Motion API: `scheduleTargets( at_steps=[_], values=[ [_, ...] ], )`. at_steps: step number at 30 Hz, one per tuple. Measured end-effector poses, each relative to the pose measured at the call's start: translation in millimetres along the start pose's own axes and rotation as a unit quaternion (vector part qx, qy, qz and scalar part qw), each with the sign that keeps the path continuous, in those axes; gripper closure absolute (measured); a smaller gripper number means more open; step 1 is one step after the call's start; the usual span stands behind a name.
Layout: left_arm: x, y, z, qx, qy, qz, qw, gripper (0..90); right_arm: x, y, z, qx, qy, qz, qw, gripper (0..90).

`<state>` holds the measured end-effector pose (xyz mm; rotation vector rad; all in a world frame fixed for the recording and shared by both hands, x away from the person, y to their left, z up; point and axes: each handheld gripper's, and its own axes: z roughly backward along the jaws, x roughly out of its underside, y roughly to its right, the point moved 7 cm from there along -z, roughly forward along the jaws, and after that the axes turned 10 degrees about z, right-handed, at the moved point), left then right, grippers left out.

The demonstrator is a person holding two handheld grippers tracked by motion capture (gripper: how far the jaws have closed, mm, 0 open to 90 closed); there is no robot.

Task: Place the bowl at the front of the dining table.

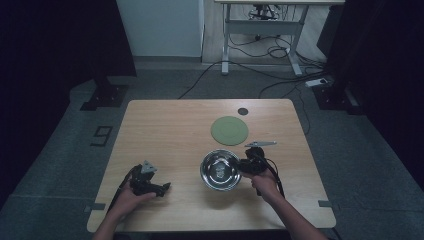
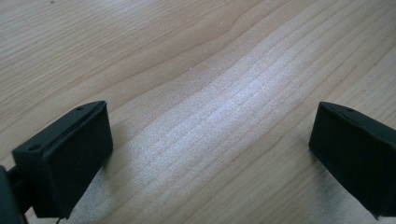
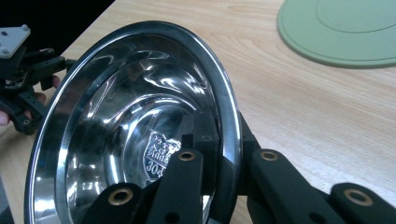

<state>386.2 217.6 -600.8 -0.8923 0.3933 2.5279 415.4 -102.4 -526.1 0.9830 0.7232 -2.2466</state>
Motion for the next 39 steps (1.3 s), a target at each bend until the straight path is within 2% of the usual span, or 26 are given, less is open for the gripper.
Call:
scheduleTargets(
  at_steps=[8, 18, 39],
  values=[
    [0.0, 0.0, 0.0, 0.0, 0.0, 0.0, 1.0, 0.0, -2.5, 8.9, 5.0, 0.015, 0.009, -0.005, 0.9998, 86.2],
    [0.0, 0.0, 0.0, 0.0, 0.0, 0.0, 1.0, 0.0, -4.5, 13.1, 7.7, 0.024, 0.016, -0.007, 0.9996, 86.2],
    [0.0, 0.0, 0.0, 0.0, 0.0, 0.0, 1.0, 0.0, -8.4, 22.8, 5.4, 0.044, 0.022, -0.014, 0.9987, 86.2]
  ],
)
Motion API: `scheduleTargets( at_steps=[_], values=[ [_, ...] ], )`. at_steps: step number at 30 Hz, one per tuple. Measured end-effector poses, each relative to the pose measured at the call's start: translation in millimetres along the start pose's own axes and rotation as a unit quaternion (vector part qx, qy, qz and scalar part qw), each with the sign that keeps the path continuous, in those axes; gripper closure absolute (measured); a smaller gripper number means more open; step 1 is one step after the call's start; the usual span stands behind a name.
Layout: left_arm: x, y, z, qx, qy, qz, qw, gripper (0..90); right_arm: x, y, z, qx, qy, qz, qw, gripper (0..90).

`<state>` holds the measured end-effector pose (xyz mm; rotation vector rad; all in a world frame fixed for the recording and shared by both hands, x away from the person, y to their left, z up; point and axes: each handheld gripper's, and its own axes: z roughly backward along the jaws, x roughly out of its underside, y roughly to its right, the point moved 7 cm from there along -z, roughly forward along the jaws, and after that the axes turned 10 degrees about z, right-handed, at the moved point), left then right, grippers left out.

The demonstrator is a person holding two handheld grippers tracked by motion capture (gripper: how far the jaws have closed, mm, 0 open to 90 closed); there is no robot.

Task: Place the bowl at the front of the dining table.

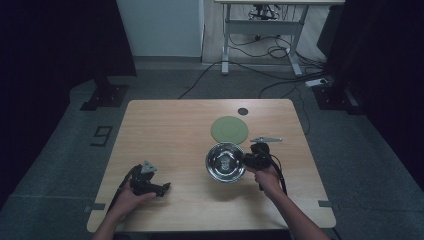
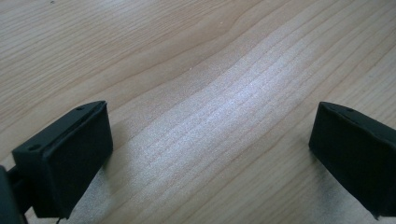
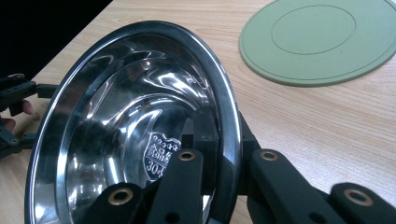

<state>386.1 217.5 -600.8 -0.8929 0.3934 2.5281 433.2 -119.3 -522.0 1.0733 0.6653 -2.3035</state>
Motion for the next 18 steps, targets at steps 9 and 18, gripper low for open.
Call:
scheduleTargets(
  at_steps=[9, 18],
  values=[
    [0.0, 0.0, 0.0, 0.0, 0.0, 0.0, 1.0, 0.0, -0.9, 8.5, -1.6, 0.013, 0.0, -0.002, 0.9999, 86.3],
    [0.0, 0.0, 0.0, 0.0, 0.0, 0.0, 1.0, 0.0, -2.7, 20.5, -1.3, 0.03, 0.001, -0.008, 0.9995, 86.3]
  ],
)
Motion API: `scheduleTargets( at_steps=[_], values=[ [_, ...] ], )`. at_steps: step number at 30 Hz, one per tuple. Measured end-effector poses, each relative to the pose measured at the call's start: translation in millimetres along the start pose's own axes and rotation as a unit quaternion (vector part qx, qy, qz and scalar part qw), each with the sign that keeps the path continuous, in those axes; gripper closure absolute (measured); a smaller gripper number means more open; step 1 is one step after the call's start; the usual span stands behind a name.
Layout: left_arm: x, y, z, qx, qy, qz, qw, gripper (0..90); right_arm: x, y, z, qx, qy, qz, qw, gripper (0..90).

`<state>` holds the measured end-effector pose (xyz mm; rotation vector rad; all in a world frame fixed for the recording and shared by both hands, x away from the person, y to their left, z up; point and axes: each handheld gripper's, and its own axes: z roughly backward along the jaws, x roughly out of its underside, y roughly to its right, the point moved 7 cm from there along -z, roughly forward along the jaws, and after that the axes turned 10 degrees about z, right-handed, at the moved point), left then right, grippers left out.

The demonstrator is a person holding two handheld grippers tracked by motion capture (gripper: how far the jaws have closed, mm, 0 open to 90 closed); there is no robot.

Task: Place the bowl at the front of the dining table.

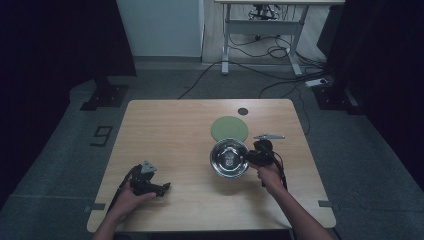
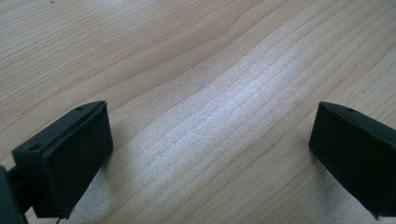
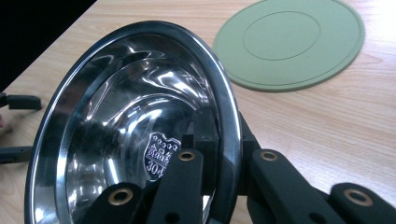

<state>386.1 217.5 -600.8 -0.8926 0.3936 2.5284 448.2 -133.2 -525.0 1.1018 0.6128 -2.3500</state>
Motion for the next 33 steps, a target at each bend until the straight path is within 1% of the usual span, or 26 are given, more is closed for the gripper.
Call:
scheduleTargets(
  at_steps=[1, 7, 11, 18, 25, 33],
  values=[
    [0.0, 0.0, 0.0, 0.0, 0.0, 0.0, 1.0, 0.0, -0.9, 3.0, -0.3, 0.003, -0.002, -0.002, 1.0, 86.3],
    [0.0, 0.0, 0.0, 0.0, 0.0, 0.0, 1.0, 0.0, -8.7, 7.0, 0.3, 0.01, 0.003, -0.002, 0.9999, 86.3],
    [0.0, 0.0, 0.0, 0.0, 0.0, 0.0, 1.0, 0.0, -12.3, 8.1, -0.1, 0.011, 0.006, -0.003, 0.9999, 86.3],
    [0.0, 0.0, 0.0, 0.0, 0.0, 0.0, 1.0, 0.0, -12.9, 11.7, -2.3, 0.013, 0.004, -0.006, 0.9999, 86.3],
    [0.0, 0.0, 0.0, 0.0, 0.0, 0.0, 1.0, 0.0, -20.8, 14.6, -4.1, 0.015, 0.006, -0.01, 0.9998, 86.3],
    [0.0, 0.0, 0.0, 0.0, 0.0, 0.0, 1.0, 0.0, -24.9, 17.8, -7.6, 0.018, 0.008, -0.014, 0.9997, 86.3]
  ],
)
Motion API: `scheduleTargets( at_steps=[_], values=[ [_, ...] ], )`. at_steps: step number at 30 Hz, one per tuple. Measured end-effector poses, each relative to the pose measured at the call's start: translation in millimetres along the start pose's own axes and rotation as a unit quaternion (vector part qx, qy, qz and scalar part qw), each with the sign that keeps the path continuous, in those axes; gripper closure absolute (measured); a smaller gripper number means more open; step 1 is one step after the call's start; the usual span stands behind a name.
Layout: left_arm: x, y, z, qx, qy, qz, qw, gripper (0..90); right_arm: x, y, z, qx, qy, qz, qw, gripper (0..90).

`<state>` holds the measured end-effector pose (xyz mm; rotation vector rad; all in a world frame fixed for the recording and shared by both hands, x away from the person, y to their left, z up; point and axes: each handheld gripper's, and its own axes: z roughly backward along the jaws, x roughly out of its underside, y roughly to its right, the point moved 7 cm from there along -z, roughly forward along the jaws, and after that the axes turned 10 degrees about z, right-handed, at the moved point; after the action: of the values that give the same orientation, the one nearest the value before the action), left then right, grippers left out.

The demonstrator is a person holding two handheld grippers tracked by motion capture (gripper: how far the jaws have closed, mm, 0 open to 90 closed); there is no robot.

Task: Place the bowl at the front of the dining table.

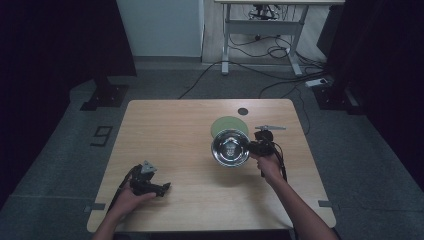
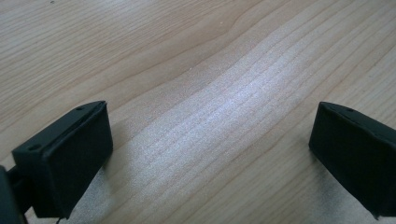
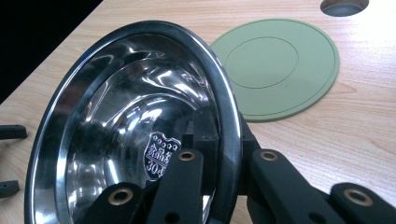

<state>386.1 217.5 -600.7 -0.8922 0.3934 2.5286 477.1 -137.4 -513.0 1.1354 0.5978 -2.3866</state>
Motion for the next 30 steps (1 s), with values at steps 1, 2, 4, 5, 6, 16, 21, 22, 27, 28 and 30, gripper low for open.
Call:
scheduleTargets(
  at_steps=[1, 2, 4, 5, 6, 16, 21, 22, 27, 28, 30],
  values=[
    [0.0, 0.0, 0.0, 0.0, 0.0, 0.0, 1.0, 0.0, -0.4, 0.8, -0.8, 0.002, 0.0, -0.001, 1.0, 86.2],
    [0.0, 0.0, 0.0, 0.0, 0.0, 0.0, 1.0, 0.0, -1.3, 1.8, -1.9, 0.002, -0.001, -0.003, 1.0, 86.3],
    [0.0, 0.0, 0.0, 0.0, 0.0, 0.0, 1.0, 0.0, -2.7, 3.2, -3.2, 0.004, 0.0, -0.003, 1.0, 86.3],
    [0.0, 0.0, 0.0, 0.0, 0.0, 0.0, 1.0, 0.0, -2.7, 3.2, -3.2, 0.004, 0.0, -0.003, 1.0, 86.3],
    [0.0, 0.0, 0.0, 0.0, 0.0, 0.0, 1.0, 0.0, -4.0, 4.5, -4.1, 0.006, 0.0, -0.004, 1.0, 86.3],
    [0.0, 0.0, 0.0, 0.0, 0.0, 0.0, 1.0, 0.0, -10.4, 9.2, -8.1, 0.011, 0.0, -0.009, 0.9999, 86.2],
    [0.0, 0.0, 0.0, 0.0, 0.0, 0.0, 1.0, 0.0, -12.6, 8.4, -10.9, 0.01, 0.0, -0.01, 0.9999, 86.3],
    [0.0, 0.0, 0.0, 0.0, 0.0, 0.0, 1.0, 0.0, -14.1, 8.2, -12.6, 0.01, 0.0, -0.009, 0.9999, 86.3],
    [0.0, 0.0, 0.0, 0.0, 0.0, 0.0, 1.0, 0.0, -16.8, 8.3, -15.1, 0.011, 0.0, -0.01, 0.9999, 86.3],
    [0.0, 0.0, 0.0, 0.0, 0.0, 0.0, 1.0, 0.0, -18.4, 8.5, -16.1, 0.012, 0.0, -0.01, 0.9999, 86.3],
    [-0.1, 0.0, -0.1, 0.0, 0.0, 0.0, 1.0, 0.0, -19.1, 8.6, -16.6, 0.012, 0.001, -0.01, 0.9999, 86.3]
  ],
)
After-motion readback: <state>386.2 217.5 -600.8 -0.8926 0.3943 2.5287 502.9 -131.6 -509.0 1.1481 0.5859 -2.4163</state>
